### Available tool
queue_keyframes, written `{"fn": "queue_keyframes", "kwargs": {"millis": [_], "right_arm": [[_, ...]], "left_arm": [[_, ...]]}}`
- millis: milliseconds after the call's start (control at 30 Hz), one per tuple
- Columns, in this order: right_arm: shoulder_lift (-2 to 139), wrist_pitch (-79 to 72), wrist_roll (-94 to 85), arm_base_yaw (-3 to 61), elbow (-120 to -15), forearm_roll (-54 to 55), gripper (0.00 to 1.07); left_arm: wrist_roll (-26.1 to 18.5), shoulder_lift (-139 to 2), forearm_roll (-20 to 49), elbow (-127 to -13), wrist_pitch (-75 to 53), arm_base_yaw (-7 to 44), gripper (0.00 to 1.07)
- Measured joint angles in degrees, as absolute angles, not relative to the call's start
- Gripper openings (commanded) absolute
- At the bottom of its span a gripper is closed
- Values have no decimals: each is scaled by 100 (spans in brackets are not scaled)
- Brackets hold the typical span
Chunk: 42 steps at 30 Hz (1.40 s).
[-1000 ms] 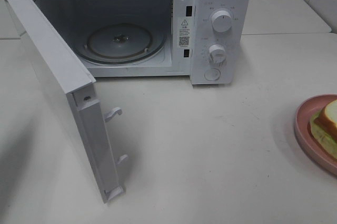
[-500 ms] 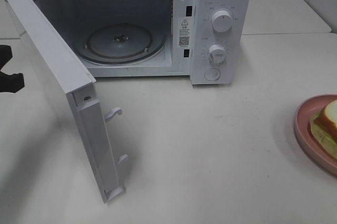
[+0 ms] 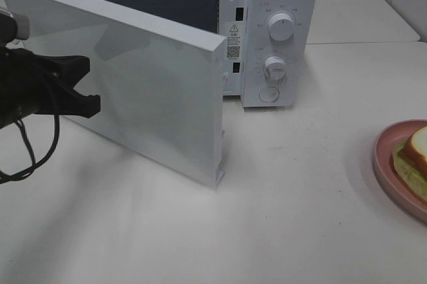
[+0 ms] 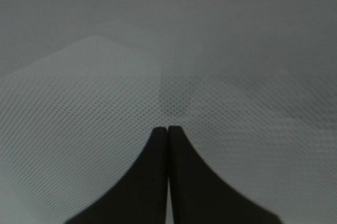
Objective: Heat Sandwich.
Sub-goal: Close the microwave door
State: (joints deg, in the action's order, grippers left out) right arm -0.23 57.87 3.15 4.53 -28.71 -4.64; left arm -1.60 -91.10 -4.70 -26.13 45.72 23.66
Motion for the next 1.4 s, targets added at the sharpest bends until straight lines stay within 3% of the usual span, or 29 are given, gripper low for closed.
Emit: {"fn": "queue_keyframes", "kwargs": {"millis": [700,1400], "right_arm": [[-23,5787,315,453,-2871,-464,74],[-23,5787,315,453,-2871,-464,74]], "left_arm": [[-160,-10497,361,-4280,4578,3352,0],[-160,-11373,126,-6016,3673,3633,0]]}}
